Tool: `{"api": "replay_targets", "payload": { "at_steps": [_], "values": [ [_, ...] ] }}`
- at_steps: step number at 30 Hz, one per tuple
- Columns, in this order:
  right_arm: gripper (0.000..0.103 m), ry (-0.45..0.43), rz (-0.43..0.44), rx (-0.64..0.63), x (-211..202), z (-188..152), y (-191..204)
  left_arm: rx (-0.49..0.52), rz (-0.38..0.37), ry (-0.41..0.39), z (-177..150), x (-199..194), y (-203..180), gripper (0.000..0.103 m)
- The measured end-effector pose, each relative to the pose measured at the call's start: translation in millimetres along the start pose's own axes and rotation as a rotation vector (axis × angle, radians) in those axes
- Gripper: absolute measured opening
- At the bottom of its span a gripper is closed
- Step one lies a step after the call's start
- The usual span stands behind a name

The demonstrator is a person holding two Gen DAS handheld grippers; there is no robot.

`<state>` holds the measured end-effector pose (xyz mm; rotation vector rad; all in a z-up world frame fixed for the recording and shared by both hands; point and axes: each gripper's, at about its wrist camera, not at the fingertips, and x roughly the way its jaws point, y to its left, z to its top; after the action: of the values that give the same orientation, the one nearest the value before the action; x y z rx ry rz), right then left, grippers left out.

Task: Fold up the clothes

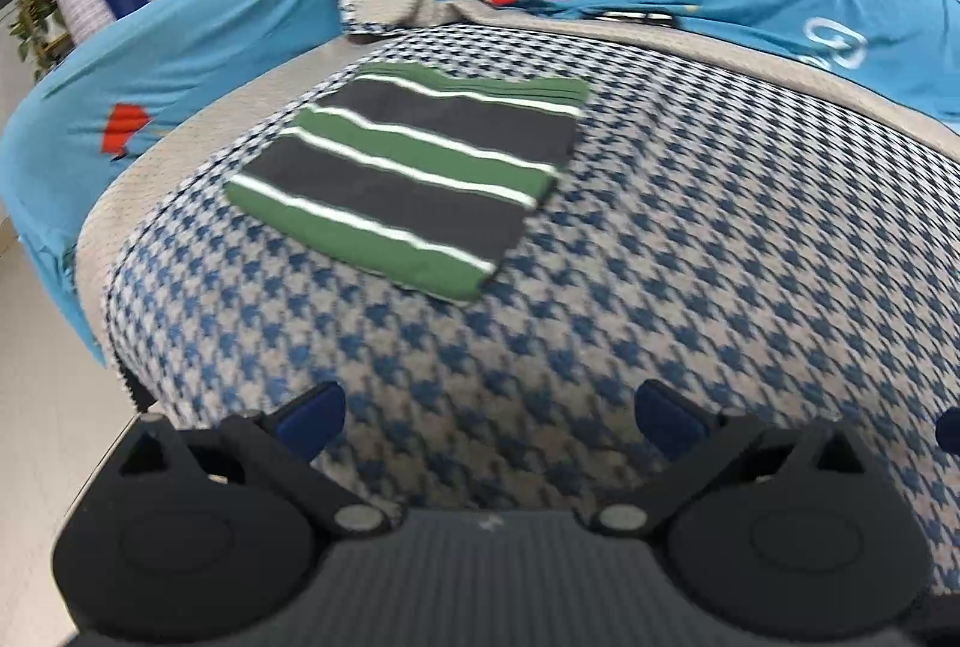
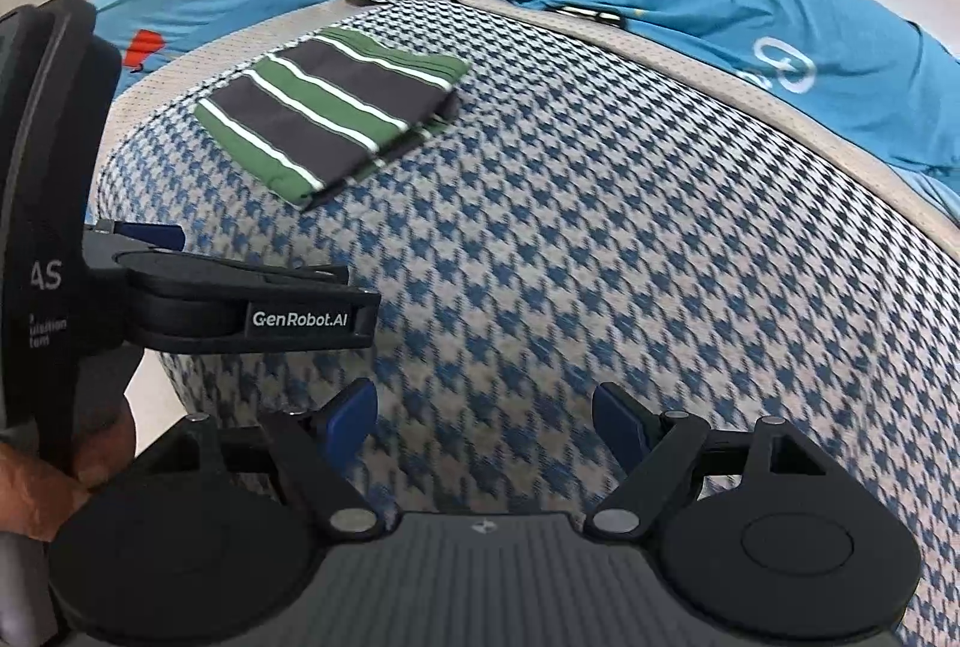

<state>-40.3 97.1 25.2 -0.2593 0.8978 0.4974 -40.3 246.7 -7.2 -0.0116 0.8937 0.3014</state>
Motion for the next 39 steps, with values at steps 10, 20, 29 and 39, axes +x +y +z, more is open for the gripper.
{"api": "replay_targets", "payload": {
  "at_steps": [10, 20, 29, 39],
  "values": [
    [0.079, 0.015, -0.045, 0.012, -10, -16, -29, 0.075, -0.059, 0.009, -7, 1, -36, 0.103],
    [0.08, 0.064, -0.067, 0.071, -10, -35, -62, 0.154, -0.123, 0.027, -16, -2, -72, 0.103],
    [0.08, 0.066, -0.109, 0.113, -18, -49, -94, 0.191, -0.169, 0.032, -20, -5, -97, 0.103],
    [0.08, 0.096, -0.19, 0.222, -25, -80, -152, 0.255, -0.211, 0.032, -28, -9, -130, 0.103]
  ]
}}
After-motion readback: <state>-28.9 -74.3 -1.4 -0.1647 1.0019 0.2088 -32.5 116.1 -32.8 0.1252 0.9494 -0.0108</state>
